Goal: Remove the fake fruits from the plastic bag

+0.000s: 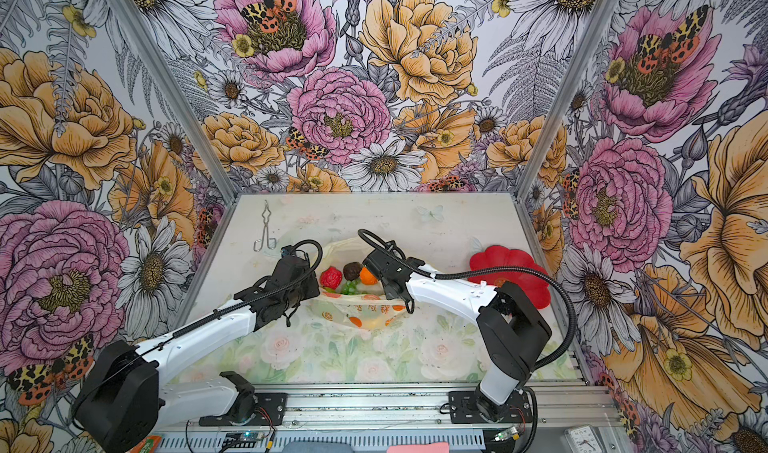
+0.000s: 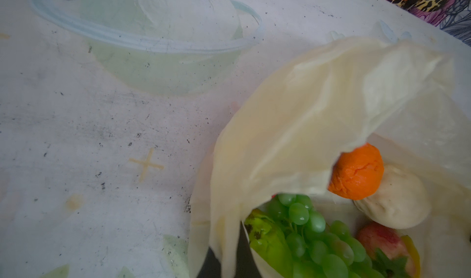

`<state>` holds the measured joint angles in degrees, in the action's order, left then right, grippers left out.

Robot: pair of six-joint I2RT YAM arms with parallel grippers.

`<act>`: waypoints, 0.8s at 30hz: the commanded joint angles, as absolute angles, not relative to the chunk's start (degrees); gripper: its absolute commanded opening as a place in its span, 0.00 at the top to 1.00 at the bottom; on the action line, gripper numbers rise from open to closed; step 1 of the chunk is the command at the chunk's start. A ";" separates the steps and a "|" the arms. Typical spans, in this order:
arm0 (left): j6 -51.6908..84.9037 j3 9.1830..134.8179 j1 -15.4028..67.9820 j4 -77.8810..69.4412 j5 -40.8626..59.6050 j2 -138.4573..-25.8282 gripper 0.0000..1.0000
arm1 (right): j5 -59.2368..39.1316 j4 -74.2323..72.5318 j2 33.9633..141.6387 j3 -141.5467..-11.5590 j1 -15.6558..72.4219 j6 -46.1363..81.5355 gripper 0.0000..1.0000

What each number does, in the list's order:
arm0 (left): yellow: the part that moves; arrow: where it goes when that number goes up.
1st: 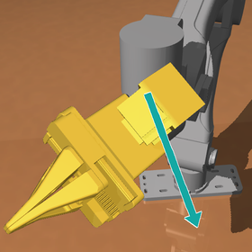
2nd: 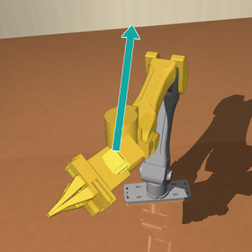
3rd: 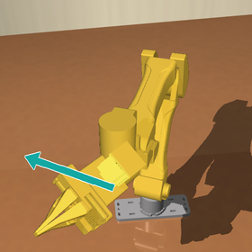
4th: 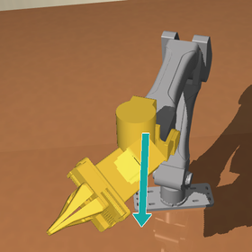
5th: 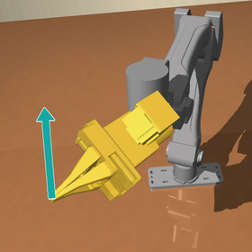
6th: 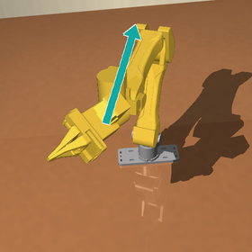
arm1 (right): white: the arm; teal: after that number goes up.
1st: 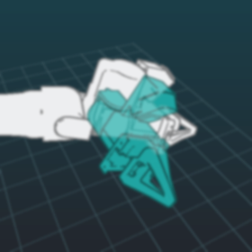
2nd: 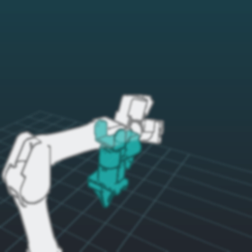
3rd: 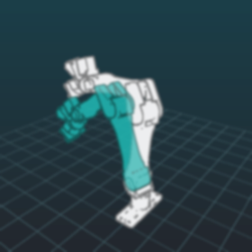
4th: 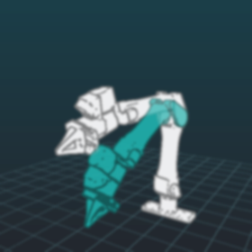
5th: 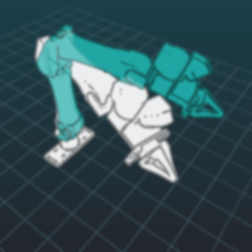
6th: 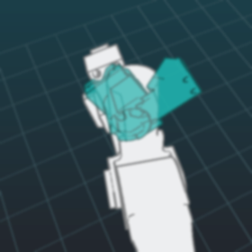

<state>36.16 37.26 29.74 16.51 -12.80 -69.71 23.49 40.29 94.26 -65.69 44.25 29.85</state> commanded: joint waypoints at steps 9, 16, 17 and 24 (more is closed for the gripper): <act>42.95 31.26 2.67 9.71 8.04 -62.28 1.00 | -27.20 -0.54 76.50 -50.07 26.75 39.98 1.00; 41.40 30.15 -7.04 13.12 11.25 -65.25 1.00 | -35.41 -15.60 76.57 -40.09 19.34 49.62 1.00; 41.33 29.74 -7.71 12.92 11.71 -65.77 1.00 | -35.90 -17.69 77.10 -38.64 18.42 51.06 1.00; 35.94 32.98 -1.13 15.31 9.86 -72.24 0.94 | -33.50 -16.96 80.36 -35.61 17.93 49.25 1.00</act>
<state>39.94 30.22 -4.01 13.13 13.61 -70.11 -34.74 -13.08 80.03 -35.62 18.59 49.30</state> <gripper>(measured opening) 0.055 0.047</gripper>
